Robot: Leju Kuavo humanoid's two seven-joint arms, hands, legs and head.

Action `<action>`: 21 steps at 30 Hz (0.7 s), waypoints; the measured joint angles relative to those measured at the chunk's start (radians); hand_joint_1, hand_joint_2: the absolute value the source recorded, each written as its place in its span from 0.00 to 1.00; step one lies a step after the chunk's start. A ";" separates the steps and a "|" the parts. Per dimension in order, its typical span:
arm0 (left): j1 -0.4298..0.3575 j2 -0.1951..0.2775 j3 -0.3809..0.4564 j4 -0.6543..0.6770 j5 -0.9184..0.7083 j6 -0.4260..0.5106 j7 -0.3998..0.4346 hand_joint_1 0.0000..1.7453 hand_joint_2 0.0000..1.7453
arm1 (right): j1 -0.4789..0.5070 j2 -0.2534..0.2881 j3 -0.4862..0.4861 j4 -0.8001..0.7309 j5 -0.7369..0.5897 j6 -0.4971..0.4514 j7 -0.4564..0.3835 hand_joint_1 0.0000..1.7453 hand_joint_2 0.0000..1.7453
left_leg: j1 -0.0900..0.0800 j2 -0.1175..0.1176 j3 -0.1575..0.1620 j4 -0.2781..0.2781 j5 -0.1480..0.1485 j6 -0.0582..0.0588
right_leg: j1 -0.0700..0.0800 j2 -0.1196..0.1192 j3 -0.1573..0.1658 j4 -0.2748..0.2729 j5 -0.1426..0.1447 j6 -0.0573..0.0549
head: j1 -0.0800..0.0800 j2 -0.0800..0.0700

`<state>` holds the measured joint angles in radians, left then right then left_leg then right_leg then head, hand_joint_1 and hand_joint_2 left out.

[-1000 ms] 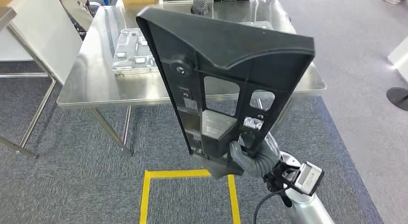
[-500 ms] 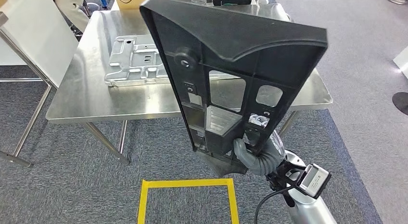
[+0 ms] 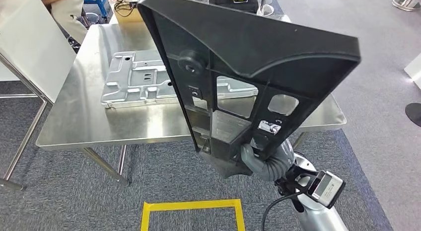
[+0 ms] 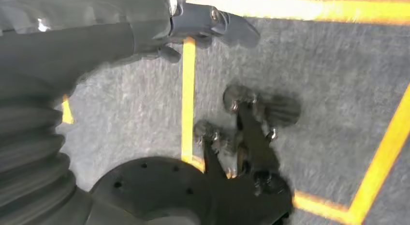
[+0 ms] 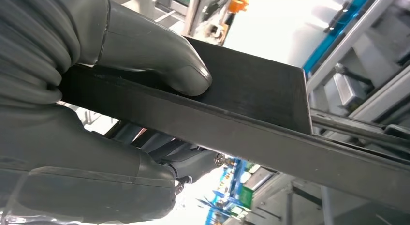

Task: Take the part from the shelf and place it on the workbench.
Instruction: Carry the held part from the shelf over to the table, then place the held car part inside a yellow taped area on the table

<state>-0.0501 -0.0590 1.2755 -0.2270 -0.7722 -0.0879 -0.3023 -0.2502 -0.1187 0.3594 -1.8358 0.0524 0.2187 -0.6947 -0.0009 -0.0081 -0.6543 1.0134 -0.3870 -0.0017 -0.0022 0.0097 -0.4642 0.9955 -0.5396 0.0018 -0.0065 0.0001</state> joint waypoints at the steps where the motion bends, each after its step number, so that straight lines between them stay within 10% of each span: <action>1: -0.001 0.000 0.000 0.000 0.000 0.000 0.000 0.00 1.00 | -0.002 0.000 0.000 0.000 -0.001 0.000 0.000 1.00 1.00 | 0.000 -0.001 0.009 -0.003 -0.004 0.005 | 0.000 0.000 0.001 0.005 0.001 0.006 | -0.001 0.000; 4: -0.003 0.000 0.001 0.000 0.000 0.000 0.000 0.00 1.00 | -0.006 0.000 -0.001 -0.001 -0.003 0.000 0.000 1.00 1.00 | 0.003 -0.002 0.046 -0.016 -0.018 0.021 | -0.004 -0.002 -0.034 0.095 0.003 0.019 | 0.001 0.000; 9: -0.003 0.001 0.002 0.000 0.000 0.004 0.000 0.00 1.00 | -0.006 0.000 -0.001 0.000 -0.005 0.000 0.000 1.00 1.00 | 0.002 -0.004 0.092 -0.018 -0.063 0.027 | -0.007 -0.004 -0.209 0.280 -0.099 0.031 | 0.004 0.000; 14: -0.004 0.000 0.002 0.000 0.000 0.004 0.001 0.00 1.00 | -0.005 0.000 -0.002 0.001 -0.005 0.000 0.000 1.00 1.00 | 0.000 -0.009 0.148 -0.015 -0.120 0.008 | 0.000 -0.005 -0.176 0.035 0.116 0.007 | 0.004 0.000; 18: -0.007 0.003 0.003 0.000 -0.002 0.004 0.000 0.00 1.00 | -0.004 0.001 -0.007 -0.004 -0.004 0.000 0.000 1.00 1.00 | 0.000 -0.008 0.160 0.009 -0.134 -0.015 | -0.001 -0.004 -0.145 0.014 0.108 -0.021 | 0.001 0.000; 21: -0.009 0.004 0.003 0.000 -0.002 0.003 0.000 0.00 1.00 | -0.001 0.003 -0.008 -0.014 0.005 -0.003 0.000 1.00 1.00 | 0.006 -0.003 0.074 0.158 -0.178 -0.030 | -0.002 -0.007 -0.108 0.006 0.085 -0.034 | -0.008 0.000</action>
<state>-0.0588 -0.0553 1.2789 -0.2274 -0.7737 -0.0852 -0.3024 -0.2511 -0.1159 0.3512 -1.8497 0.0578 0.2156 -0.6950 0.0049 -0.0108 -0.5804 1.1717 -0.5655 -0.0314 -0.0046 0.0030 -0.5724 1.0013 -0.4542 -0.0320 -0.0145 0.0000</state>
